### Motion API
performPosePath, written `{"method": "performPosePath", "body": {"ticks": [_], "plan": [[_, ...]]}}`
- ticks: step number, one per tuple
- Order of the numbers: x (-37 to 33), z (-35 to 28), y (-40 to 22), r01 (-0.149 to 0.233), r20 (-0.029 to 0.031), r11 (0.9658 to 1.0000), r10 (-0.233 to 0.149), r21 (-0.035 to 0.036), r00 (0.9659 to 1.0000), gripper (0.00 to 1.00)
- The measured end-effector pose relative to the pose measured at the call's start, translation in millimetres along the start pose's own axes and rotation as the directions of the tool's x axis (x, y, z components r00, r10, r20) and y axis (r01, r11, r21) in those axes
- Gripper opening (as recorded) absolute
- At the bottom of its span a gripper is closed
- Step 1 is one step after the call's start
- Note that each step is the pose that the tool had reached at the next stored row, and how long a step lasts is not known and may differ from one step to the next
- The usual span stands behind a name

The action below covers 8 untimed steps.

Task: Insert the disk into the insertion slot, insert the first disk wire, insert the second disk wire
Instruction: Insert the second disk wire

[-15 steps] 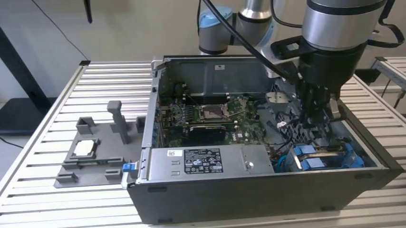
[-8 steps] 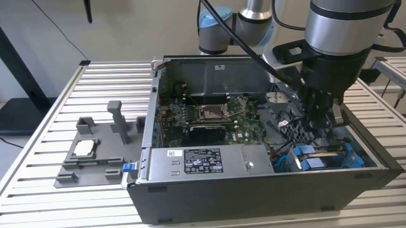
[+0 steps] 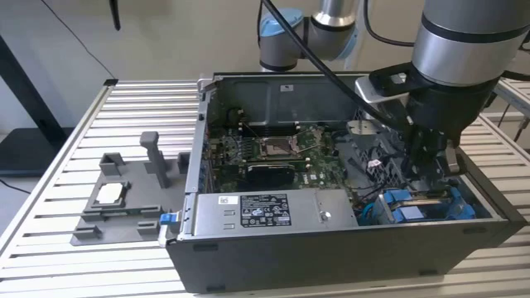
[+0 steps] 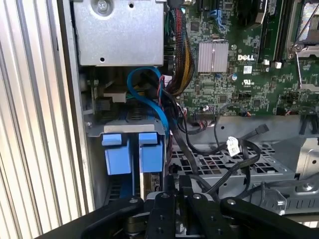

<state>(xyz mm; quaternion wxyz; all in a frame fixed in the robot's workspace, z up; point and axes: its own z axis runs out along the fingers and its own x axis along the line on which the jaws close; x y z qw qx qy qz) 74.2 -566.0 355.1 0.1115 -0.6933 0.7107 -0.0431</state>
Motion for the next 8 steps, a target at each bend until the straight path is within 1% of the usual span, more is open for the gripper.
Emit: {"method": "performPosePath", "body": {"ticks": [2, 5, 8], "plan": [[2.6, 1.2, -1.4, -0.001, -0.0003, 0.9999, 0.001, -0.0112, 1.0000, 0.16], [6.6, 4.0, -5.2, -0.003, 0.0003, 0.9997, 0.003, -0.0237, 1.0000, 0.16], [9.9, 7.6, -11.8, -0.004, 0.0011, 0.9994, 0.004, -0.0355, 1.0000, 0.16]]}}
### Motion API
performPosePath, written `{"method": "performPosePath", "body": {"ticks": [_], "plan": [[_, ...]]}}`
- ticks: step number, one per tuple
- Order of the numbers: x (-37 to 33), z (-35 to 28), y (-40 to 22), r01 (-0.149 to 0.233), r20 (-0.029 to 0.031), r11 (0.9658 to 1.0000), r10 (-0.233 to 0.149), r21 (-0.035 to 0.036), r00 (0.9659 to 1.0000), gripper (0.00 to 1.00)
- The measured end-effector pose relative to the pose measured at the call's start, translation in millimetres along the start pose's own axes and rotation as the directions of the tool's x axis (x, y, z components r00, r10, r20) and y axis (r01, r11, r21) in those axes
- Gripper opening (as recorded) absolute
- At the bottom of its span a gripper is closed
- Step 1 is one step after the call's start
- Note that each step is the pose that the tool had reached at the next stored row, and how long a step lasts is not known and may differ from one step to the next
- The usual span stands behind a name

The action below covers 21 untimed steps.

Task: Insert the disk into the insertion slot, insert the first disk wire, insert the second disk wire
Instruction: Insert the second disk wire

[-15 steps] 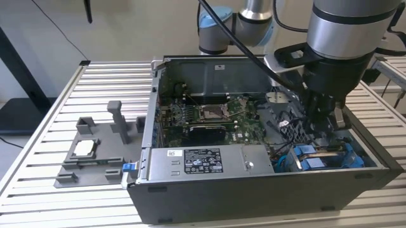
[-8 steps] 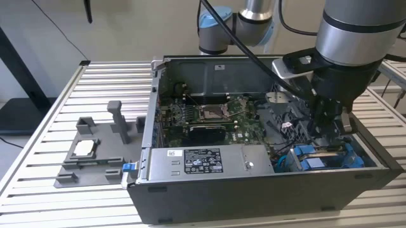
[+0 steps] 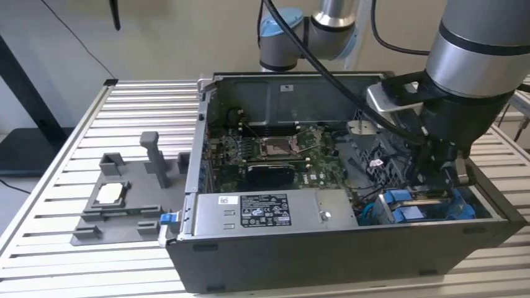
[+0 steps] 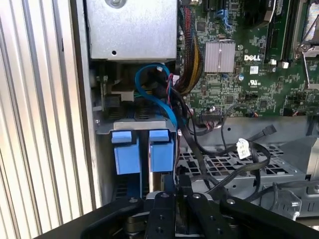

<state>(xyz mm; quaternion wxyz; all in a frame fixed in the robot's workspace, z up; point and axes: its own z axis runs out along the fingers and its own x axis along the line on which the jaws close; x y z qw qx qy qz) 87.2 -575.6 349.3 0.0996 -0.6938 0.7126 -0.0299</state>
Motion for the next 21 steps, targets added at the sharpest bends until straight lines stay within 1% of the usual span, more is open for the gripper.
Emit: {"method": "performPosePath", "body": {"ticks": [4, 6, 7, 11, 15, 21], "plan": [[1.5, 3.3, -9.9, -0.002, -0.0007, 0.9999, 0.002, -0.0167, 1.0000, 0.16], [1.7, 4.5, -11.4, -0.003, -0.0010, 0.9997, 0.003, -0.0252, 1.0000, 0.16], [1.9, 5.1, -11.7, -0.004, -0.0014, 0.9996, 0.004, -0.0278, 1.0000, 0.16], [2.9, 7.0, -12.0, -0.017, -0.0039, 0.9994, 0.017, -0.0285, 0.9998, 0.16], [3.9, 9.2, -14.2, -0.023, -0.0050, 0.9993, 0.023, -0.0290, 0.9997, 0.16], [4.2, 11.8, -14.2, -0.037, -0.0078, 0.9989, 0.037, -0.0282, 0.9993, 0.16]]}}
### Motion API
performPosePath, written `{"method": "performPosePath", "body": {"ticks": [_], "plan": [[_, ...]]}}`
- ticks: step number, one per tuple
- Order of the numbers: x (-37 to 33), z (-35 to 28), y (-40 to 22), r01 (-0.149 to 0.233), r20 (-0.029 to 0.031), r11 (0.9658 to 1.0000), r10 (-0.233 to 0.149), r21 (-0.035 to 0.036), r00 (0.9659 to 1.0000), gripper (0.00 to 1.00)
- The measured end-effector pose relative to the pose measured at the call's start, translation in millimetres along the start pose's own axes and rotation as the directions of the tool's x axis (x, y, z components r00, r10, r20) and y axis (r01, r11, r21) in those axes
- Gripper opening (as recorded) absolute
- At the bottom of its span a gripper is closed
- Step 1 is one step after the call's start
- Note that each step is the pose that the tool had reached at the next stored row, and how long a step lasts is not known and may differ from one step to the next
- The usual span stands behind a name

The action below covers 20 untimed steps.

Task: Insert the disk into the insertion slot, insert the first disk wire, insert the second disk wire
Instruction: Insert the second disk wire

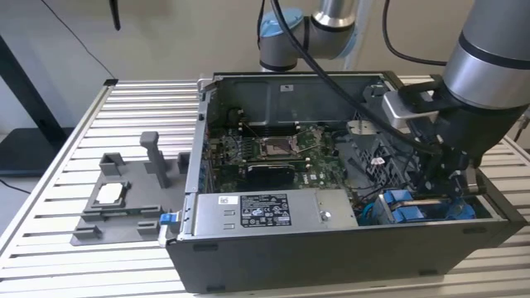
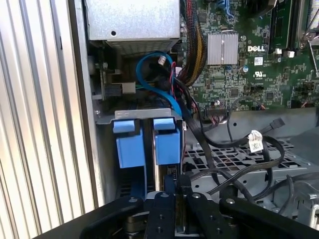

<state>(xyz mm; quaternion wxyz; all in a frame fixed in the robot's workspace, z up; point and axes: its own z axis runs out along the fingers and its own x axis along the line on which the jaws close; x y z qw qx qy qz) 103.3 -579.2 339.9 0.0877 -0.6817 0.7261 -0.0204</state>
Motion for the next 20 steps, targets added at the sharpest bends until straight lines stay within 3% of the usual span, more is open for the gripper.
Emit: {"method": "performPosePath", "body": {"ticks": [20], "plan": [[0.6, 6.1, 0.8, -0.015, -0.0016, 0.9999, 0.015, 0.0015, 0.9999, 0.17]]}}
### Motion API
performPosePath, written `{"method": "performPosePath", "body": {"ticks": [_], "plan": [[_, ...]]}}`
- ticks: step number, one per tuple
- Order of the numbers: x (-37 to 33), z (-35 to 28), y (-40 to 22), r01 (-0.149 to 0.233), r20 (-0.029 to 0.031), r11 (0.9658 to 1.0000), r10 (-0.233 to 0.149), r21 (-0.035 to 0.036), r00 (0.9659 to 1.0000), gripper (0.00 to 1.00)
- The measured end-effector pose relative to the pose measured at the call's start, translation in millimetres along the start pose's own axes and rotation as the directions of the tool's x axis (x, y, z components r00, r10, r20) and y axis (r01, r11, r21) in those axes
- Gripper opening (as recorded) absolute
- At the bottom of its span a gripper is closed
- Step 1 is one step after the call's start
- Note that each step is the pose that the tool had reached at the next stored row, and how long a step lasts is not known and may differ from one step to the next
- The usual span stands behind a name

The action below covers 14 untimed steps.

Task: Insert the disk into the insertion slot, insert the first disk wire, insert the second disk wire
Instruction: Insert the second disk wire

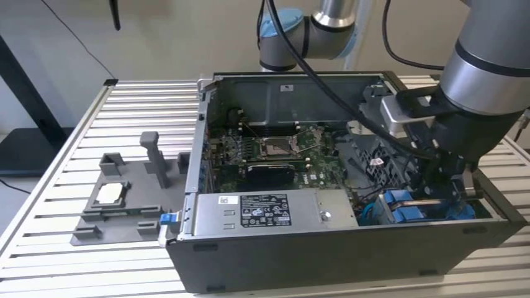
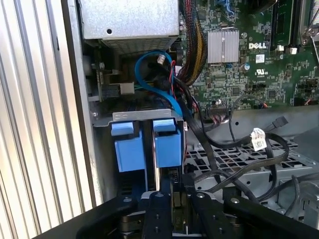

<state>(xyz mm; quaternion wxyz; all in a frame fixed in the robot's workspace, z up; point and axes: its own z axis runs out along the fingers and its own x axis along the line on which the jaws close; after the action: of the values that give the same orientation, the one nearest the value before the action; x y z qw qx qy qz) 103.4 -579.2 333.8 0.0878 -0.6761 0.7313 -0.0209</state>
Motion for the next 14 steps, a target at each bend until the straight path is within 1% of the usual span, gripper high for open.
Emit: {"method": "performPosePath", "body": {"ticks": [1, 6, 11, 14], "plan": [[0.0, -0.3, 0.0, 0.000, -0.0001, 1.0000, 0.000, 0.0000, 1.0000, 0.24], [-0.6, -5.5, -0.7, 0.000, 0.0010, 1.0000, 0.000, -0.0002, 1.0000, 0.24], [-1.6, -15.6, -2.2, -0.001, 0.0019, 1.0000, 0.001, -0.0003, 1.0000, 0.24], [-2.5, -25.1, -3.7, 0.000, 0.0020, 1.0000, 0.000, -0.0003, 1.0000, 0.24]]}}
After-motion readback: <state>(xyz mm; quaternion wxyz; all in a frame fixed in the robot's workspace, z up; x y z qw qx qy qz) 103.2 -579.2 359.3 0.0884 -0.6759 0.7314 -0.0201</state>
